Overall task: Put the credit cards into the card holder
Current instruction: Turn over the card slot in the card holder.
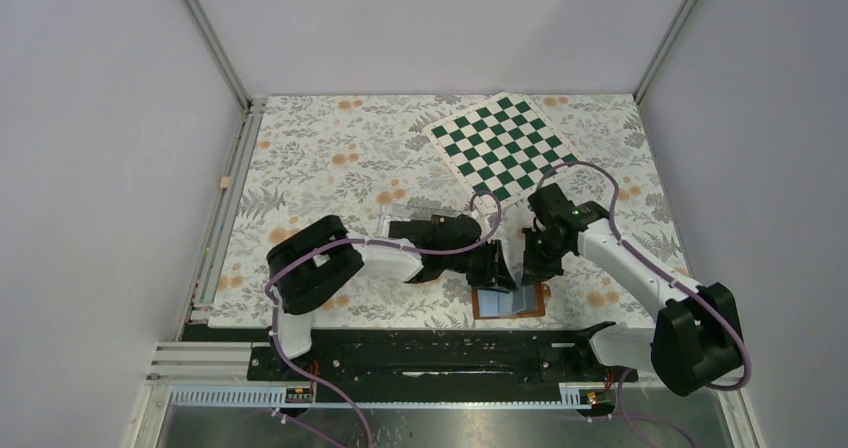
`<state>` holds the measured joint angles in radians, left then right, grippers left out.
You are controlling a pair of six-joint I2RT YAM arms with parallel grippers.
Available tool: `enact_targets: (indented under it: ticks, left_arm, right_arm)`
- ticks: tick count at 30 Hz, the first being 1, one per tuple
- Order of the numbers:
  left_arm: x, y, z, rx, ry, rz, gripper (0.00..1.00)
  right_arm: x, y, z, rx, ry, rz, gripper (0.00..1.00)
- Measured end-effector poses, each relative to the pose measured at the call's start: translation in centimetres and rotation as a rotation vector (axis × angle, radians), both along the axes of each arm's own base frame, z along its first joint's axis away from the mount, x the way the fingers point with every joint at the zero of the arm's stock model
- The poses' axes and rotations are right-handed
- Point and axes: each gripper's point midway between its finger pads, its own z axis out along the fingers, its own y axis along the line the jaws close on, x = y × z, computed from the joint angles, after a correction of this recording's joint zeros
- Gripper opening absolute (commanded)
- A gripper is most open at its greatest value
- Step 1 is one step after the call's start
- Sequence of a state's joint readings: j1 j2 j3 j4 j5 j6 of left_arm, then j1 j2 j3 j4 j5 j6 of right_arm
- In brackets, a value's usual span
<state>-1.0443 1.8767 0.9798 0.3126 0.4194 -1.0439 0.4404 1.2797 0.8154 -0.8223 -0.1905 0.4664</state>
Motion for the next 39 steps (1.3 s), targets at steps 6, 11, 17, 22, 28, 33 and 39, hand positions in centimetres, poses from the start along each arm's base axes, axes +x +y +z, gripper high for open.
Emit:
enact_targets:
  ticks: [6, 11, 17, 22, 28, 33, 39]
  left_arm:
    - [-0.4, -1.7, -1.8, 0.004, 0.056, -0.01, 0.34]
    - [-1.2, -3.5, -1.4, -0.024, 0.058, -0.033, 0.36]
    - [-1.4, -3.1, -0.5, -0.051, 0.021, -0.019, 0.37]
    - [-0.5, -1.0, 2.3, -0.026, -0.091, 0.039, 0.39]
    - [1.3, 1.2, 7.0, -0.034, -0.232, 0.117, 0.41]
    - [2.7, 3.9, 6.5, 0.031, -0.266, 0.165, 0.41]
    - [6.2, 9.6, 4.8, 0.115, -0.256, 0.269, 0.4]
  right_arm:
    - [1.3, -2.2, 2.0, -0.022, -0.101, -0.075, 0.0]
    - [2.0, -2.8, 2.9, -0.029, -0.143, -0.093, 0.0]
    - [1.8, -2.8, 2.8, -0.027, -0.127, -0.078, 0.0]
    - [1.7, -1.9, 2.3, 0.012, -0.091, -0.064, 0.0]
    - [1.4, -0.5, 0.4, 0.067, -0.003, -0.047, 0.0]
    - [1.3, 0.4, -1.2, 0.092, 0.067, -0.036, 0.0]
    - [1.8, 1.9, -1.5, 0.115, 0.083, -0.013, 0.0]
